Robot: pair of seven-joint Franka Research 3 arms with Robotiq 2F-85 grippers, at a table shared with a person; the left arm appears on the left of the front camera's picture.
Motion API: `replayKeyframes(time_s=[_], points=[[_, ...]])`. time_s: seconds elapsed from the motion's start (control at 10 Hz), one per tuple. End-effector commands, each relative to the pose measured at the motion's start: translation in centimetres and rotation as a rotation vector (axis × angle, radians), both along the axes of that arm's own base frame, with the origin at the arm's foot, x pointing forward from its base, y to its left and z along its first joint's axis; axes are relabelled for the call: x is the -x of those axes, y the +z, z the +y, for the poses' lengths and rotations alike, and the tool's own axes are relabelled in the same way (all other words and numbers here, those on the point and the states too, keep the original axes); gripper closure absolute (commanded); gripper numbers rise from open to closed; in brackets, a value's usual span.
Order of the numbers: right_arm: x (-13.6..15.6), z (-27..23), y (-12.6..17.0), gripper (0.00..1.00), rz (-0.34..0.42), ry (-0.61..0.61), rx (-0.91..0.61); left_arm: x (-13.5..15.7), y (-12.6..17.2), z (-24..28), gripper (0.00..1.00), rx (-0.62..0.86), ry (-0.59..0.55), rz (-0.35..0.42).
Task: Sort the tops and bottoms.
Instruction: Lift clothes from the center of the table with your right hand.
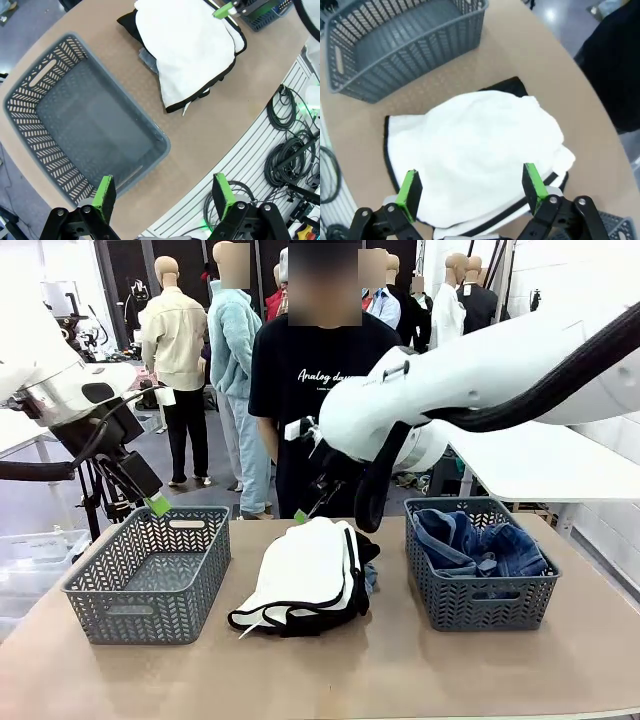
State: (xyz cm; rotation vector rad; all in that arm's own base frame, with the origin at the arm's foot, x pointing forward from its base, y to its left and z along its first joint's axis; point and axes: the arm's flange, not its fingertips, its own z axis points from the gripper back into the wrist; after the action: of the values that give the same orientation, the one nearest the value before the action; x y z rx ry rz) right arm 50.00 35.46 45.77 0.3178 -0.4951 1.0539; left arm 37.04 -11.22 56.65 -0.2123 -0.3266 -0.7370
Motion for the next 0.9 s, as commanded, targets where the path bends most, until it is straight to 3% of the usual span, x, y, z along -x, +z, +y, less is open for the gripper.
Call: replayKeyframes(time_s=[0.0,0.3,0.4,0.6,0.8], points=[[-0.1,1.1,-0.5,0.0,0.018,-0.02,0.06,0.0,0.0,0.1,0.0,-0.001,0.002,-0.002],[-0.2,1.3,-1.5,0.0,0.086,-0.05,0.212,0.0,0.0,0.1,0.0,-0.001,0.002,-0.002],[0.1,0.8,-2.2,0.0,0.028,-0.015,0.095,0.0,0.0,0.1,0.0,-0.001,0.002,-0.002],[0.3,0.7,-2.5,0.0,0.047,-0.032,0.151,0.0,0.0,0.1,0.0,-0.001,0.002,-0.002],[-0.1,0.7,-3.6,0.0,0.063,-0.129,0.209,0.0,0.0,0.1,0.0,-0.001,0.002,-0.002]])
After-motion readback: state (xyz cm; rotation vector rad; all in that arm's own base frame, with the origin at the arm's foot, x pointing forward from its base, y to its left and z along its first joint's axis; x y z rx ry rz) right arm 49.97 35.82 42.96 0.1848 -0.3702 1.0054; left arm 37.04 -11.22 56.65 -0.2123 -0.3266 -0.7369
